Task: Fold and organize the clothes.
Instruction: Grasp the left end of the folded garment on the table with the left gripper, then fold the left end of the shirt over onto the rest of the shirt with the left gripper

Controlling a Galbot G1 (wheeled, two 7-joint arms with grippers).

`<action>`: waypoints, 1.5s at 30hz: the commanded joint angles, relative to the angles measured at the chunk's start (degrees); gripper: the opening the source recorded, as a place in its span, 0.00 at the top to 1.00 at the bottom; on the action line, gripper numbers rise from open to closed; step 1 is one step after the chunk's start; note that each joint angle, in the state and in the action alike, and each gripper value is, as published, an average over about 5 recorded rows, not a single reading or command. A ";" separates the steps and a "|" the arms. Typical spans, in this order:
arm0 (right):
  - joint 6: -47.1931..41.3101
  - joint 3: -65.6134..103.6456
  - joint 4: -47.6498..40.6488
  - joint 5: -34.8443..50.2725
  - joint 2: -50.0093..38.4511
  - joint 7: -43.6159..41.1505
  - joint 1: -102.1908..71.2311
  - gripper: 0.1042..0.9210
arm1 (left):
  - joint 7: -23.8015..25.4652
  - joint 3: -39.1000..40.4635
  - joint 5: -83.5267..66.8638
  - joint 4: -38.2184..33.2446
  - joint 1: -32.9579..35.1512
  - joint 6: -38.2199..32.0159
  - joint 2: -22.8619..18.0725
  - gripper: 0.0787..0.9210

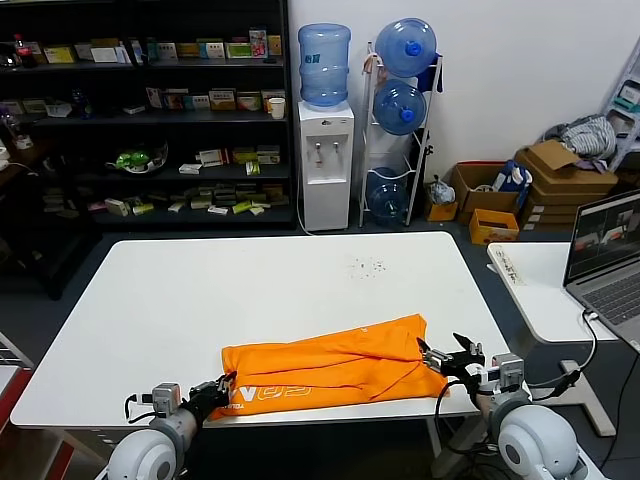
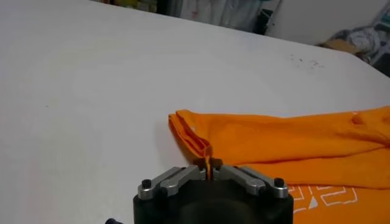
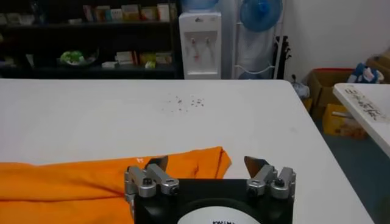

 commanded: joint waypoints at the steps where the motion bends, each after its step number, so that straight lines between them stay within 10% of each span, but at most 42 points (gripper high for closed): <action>1: 0.22 -0.29 -0.19 -0.03 0.24 -0.02 0.38 0.12 | -0.60 -1.65 1.04 -2.05 0.36 -0.33 0.17 0.96; 12: 0.86 -3.83 -1.60 -0.24 1.25 -0.04 4.95 0.12 | 0.21 -16.35 -0.06 -5.58 7.36 0.62 13.39 0.96; 27: 1.97 -8.14 -2.89 -1.77 3.00 -0.84 8.83 0.12 | 7.55 -36.28 11.50 8.52 18.66 -1.50 25.63 0.96; 45: 1.39 -7.01 -4.27 -5.65 6.87 -0.13 6.48 0.12 | -12.52 -8.87 -25.19 -17.63 0.00 8.84 16.58 0.96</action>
